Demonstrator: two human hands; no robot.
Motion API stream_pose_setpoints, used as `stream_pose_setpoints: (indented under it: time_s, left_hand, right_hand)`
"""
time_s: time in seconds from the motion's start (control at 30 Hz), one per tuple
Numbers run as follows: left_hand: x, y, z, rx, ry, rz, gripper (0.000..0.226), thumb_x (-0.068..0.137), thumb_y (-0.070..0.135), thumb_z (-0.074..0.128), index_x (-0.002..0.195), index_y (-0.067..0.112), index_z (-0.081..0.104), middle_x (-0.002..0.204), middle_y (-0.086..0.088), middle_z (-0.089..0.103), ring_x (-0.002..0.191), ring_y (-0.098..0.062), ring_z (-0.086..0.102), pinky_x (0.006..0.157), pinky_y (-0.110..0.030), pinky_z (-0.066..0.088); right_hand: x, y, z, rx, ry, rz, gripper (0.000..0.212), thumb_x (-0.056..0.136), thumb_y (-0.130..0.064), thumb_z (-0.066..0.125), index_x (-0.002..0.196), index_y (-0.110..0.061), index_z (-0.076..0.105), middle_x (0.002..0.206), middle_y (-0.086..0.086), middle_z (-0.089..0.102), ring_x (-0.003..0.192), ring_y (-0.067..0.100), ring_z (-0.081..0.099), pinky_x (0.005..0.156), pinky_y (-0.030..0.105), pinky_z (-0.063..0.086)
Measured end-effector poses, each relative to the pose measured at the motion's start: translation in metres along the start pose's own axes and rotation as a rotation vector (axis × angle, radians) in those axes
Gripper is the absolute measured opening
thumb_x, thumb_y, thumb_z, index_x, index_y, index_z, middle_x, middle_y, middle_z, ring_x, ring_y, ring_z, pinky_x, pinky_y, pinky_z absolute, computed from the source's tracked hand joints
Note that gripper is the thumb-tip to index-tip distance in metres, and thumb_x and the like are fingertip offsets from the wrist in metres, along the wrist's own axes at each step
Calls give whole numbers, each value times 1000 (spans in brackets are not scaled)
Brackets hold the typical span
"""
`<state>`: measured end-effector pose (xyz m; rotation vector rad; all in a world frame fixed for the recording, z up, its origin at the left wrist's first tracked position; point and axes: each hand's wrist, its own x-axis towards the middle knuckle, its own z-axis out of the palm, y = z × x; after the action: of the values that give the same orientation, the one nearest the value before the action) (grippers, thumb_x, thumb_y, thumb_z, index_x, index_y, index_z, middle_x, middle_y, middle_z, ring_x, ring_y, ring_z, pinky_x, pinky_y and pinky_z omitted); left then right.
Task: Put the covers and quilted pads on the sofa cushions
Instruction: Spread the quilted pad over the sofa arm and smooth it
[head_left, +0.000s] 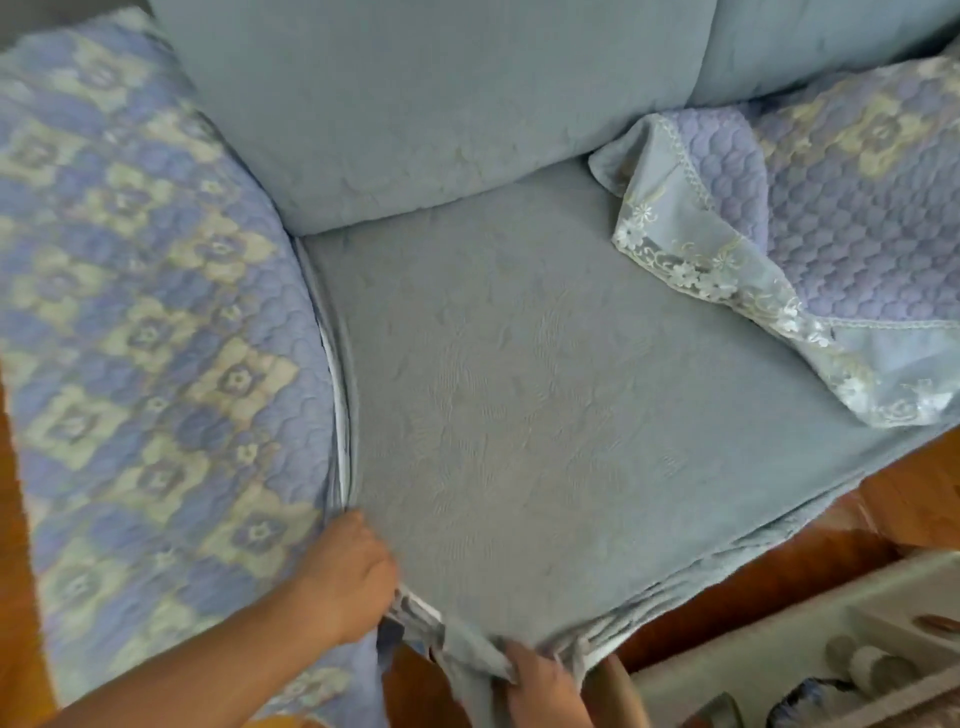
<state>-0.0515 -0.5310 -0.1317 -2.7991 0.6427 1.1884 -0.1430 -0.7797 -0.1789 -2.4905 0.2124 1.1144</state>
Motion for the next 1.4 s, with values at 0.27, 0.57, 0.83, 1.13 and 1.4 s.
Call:
stream_pose_setpoints:
  time_s: [0.27,0.57,0.83,1.13,1.4]
  left_hand:
    - [24,50,4,140,-100,-29,28,102,19,44,117,14,67,120,-9,66,117,-29,53,112,-44,23]
    - [26,66,-2,54,-181,-141,37,102,25,45,123,4,67,143,-22,52,141,-44,32,122,-61,-5]
    - [35,151,-1,-668,262,-880,47,63,46,55,91,13,74,102,-13,67,91,-36,66,71,-47,56]
    - [83,131,19,-1214,133,-1439,57,94,49,47,142,17,41,135,-12,43,117,-35,55,90,-43,50]
    - [105,100,-28,-1051,447,-842,64,101,43,42,156,46,10,165,5,9,150,-23,20,117,-40,34]
  right_hand:
    - [65,0,-92,-155,-474,-68,59,91,-45,60,144,-28,43,141,-3,49,135,23,46,107,32,41]
    - [130,-19,-259,10,-187,-62,27,98,-26,61,125,-24,61,125,-3,64,89,12,62,68,18,48]
    - [182,-107,-247,-63,-502,-373,26,102,-29,51,127,-29,60,116,-13,60,74,3,58,51,12,44]
    - [239,-162,-288,-365,-299,-585,41,100,-22,56,141,-20,51,139,2,52,112,20,59,92,33,48]
    - [262,-224,-311,-476,-119,-674,45,99,-24,55,143,-17,49,143,9,52,126,25,52,106,36,42]
